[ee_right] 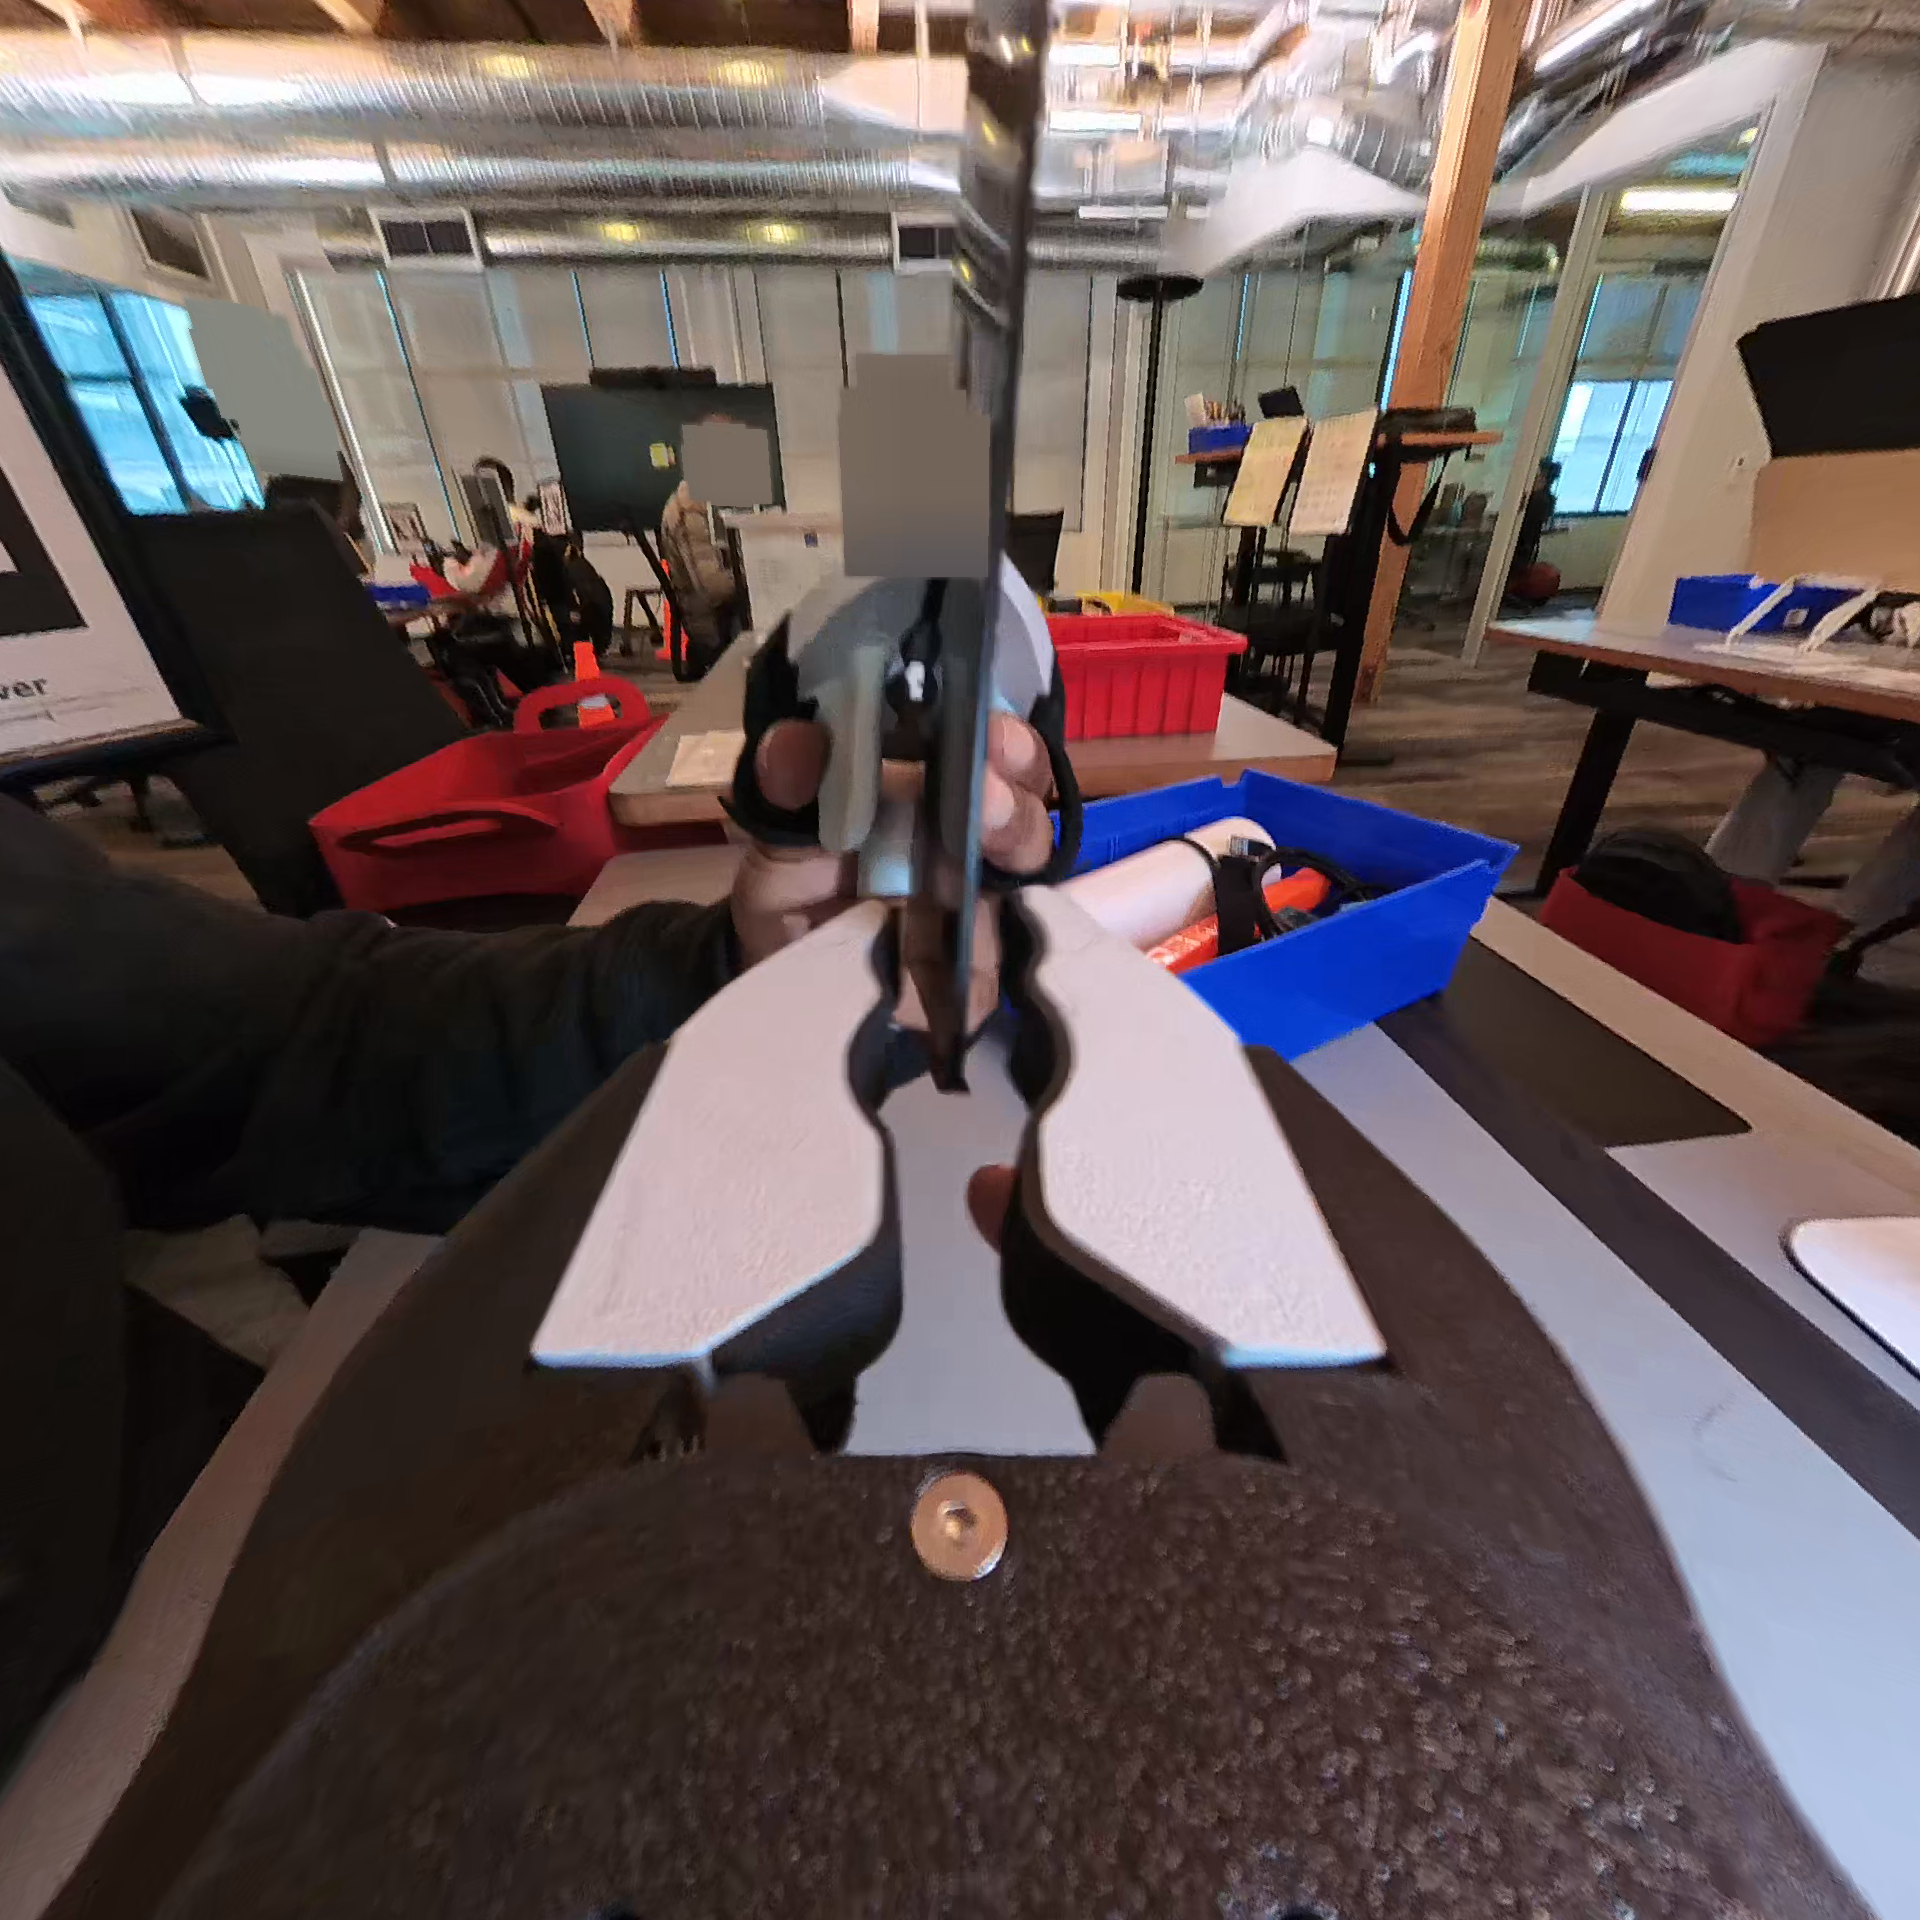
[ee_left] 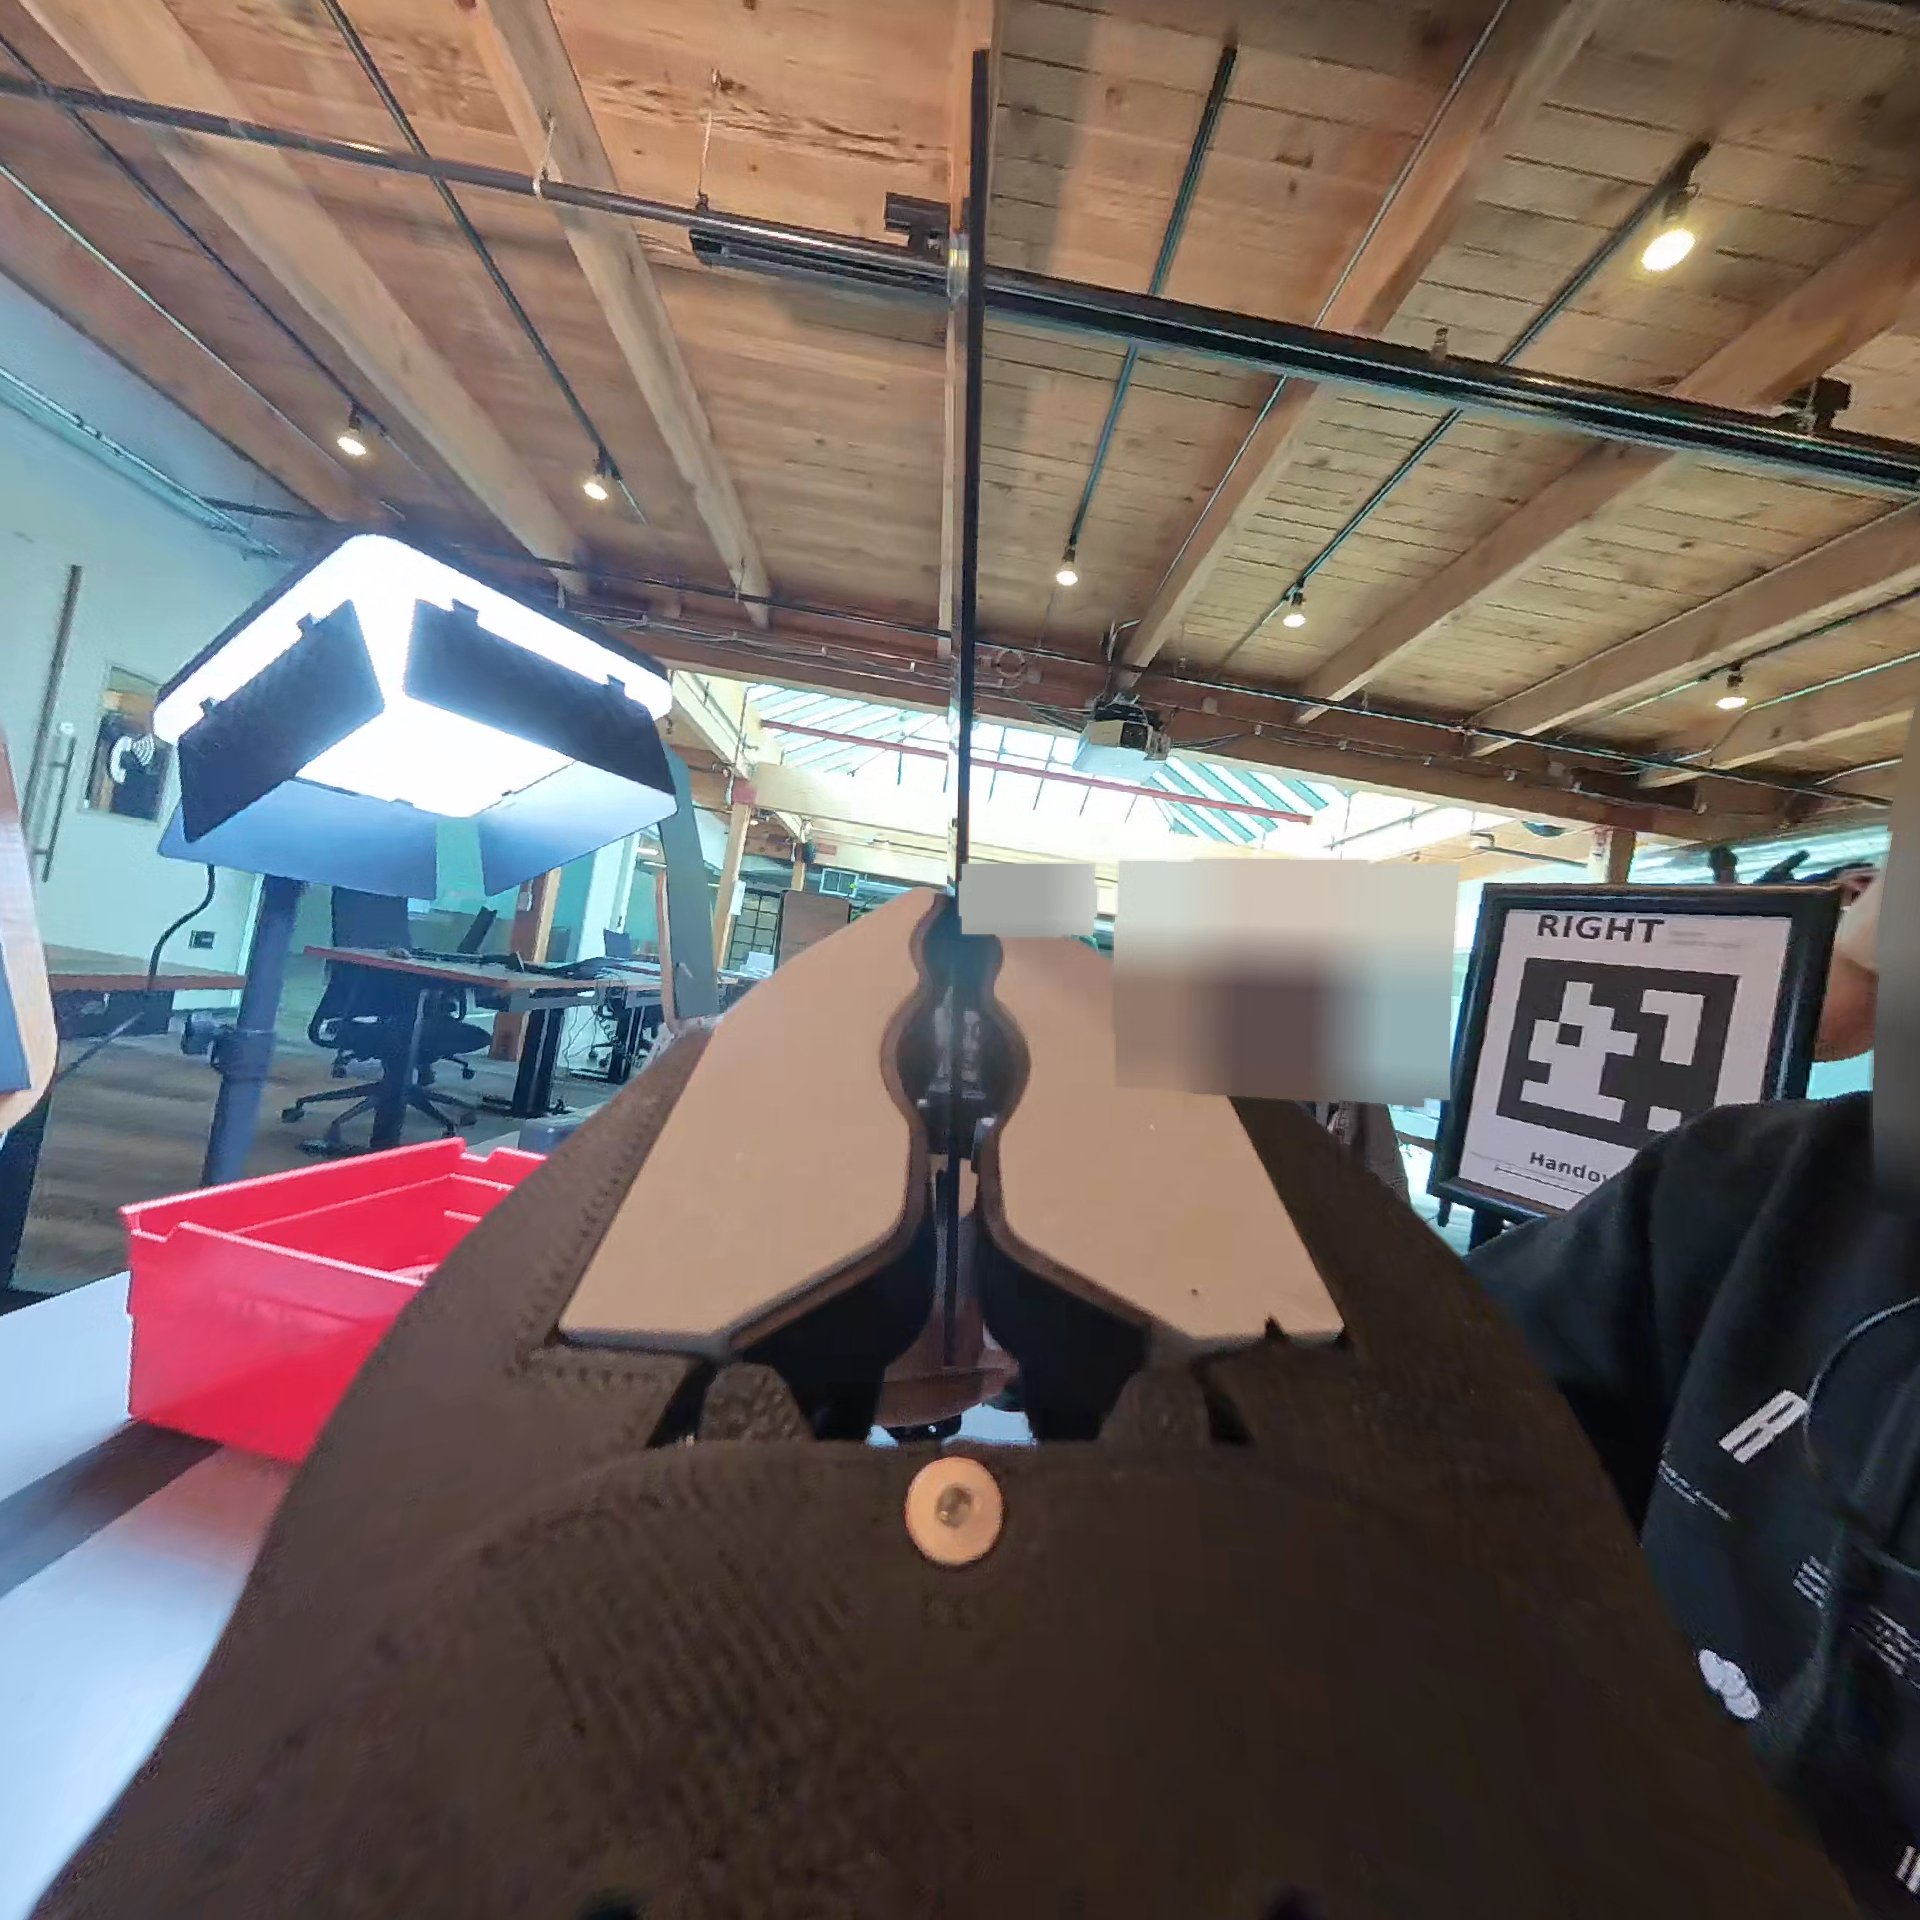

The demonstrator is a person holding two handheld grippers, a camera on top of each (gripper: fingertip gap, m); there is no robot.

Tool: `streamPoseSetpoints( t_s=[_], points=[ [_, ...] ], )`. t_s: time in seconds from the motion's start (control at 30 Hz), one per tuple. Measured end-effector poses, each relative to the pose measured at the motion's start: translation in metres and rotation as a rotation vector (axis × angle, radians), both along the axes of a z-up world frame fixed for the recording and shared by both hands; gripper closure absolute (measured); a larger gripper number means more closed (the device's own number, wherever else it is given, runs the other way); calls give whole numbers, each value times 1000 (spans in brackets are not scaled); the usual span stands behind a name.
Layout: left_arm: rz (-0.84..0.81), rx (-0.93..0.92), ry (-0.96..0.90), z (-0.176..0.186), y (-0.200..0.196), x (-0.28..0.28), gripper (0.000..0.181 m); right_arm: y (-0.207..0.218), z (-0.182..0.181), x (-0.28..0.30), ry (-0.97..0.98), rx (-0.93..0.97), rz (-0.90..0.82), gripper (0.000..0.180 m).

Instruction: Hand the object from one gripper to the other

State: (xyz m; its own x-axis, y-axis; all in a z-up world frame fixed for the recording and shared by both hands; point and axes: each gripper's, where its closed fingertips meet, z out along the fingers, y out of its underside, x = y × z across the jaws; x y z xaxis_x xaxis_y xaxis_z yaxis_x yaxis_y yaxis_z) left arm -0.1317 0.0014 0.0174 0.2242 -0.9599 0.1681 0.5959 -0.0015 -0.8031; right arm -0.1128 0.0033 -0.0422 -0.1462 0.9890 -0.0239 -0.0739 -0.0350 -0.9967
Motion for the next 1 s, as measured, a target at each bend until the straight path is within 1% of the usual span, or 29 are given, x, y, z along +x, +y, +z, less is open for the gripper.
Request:
streamPoseSetpoints(
  t_s=[0.03,0.13,0.2,0.27,0.37,0.43,0.47,0.53,0.57,0.67,0.7,0.73,0.77,0.8,0.87,1.0],
  points=[
    [11,-14,0,-3,3,1,179,0,2,1,16,-1,1,176],
    [31,-62,34,-11,13,1,177,6,1,8,-36,12,-8,177],
    [98,-57,139,-19,19,0,173,15,0,15,-85,47,-47,178],
    [182,-27,273,-26,23,-4,163,18,-4,24,-164,95,-55,177],
    [232,-16,430,-32,23,-17,151,22,-8,39,-251,160,-65,178],
    [212,-8,510,-35,16,-25,146,23,-7,50,-280,188,-58,178],
    [202,0,540,-36,12,-28,147,22,-8,55,-295,203,-48,178],
    [239,20,605,-37,9,-37,148,20,-11,65,-325,219,-18,177],
    [247,35,641,-40,7,-38,150,19,-12,69,-333,216,0,177],
    [175,40,791,-61,-3,-29,154,15,-14,73,-344,197,38,178],
    [183,48,849,-70,-2,-26,158,15,-16,73,-353,197,42,178],
    [184,61,899,-79,-1,-21,165,15,-18,71,-365,200,43,178],
    [167,62,943,-87,-1,-15,168,15,-21,70,-379,203,42,178],
    [158,46,984,-96,0,-10,164,15,-24,69,-391,207,42,178],
    [143,7,1041,-109,3,-2,146,14,-26,68,-406,212,46,178],
    [129,32,1083,-123,5,22,142,13,-30,66,-430,229,39,178]
  ],
)
